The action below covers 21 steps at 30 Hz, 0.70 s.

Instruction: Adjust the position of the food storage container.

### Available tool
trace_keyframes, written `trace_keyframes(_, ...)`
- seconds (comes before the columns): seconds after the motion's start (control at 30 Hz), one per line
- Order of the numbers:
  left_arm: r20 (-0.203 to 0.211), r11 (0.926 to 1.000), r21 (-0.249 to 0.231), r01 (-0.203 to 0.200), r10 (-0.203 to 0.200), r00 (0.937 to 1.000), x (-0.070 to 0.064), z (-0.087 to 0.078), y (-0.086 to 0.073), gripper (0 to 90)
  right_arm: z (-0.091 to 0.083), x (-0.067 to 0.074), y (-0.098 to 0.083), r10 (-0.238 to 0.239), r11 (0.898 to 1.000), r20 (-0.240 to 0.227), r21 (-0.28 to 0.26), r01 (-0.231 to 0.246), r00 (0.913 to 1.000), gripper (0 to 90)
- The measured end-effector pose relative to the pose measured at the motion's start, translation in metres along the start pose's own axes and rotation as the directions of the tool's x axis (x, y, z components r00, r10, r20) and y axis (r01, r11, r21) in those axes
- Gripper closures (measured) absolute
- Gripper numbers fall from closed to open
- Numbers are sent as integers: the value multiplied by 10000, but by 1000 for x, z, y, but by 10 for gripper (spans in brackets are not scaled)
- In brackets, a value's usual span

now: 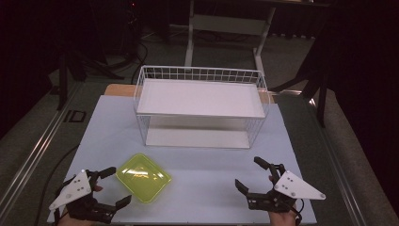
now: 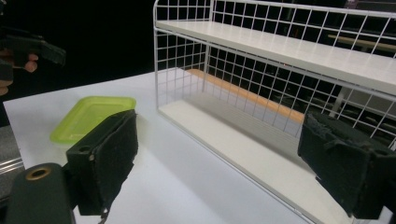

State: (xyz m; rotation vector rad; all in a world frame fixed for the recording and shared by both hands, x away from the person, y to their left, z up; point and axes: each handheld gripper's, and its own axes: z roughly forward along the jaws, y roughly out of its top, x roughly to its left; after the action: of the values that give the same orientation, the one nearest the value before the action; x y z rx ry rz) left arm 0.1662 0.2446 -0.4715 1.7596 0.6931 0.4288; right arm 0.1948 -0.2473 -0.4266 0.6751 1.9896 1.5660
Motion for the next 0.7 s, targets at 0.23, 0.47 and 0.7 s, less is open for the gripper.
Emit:
trace_keyframes(0.23, 152, 9996, -218, -155, 158, 9998, 0, -2, 13, 16, 1, 1, 8, 29, 9996, 12, -267, -29, 10000, 122)
trace_keyframes(0.47, -14, 9999, -21, -154, 154, 9999, 12, -4, 22, 46, 5, 2, 9, 164, 9996, -154, -212, -167, 9997, 122)
trace_keyframes(0.7, -794, 9989, 475, -36, 74, 9968, 46, -10, 23, 279, 7, 5, 9, 107, 9998, -257, -172, -111, 9996, 124)
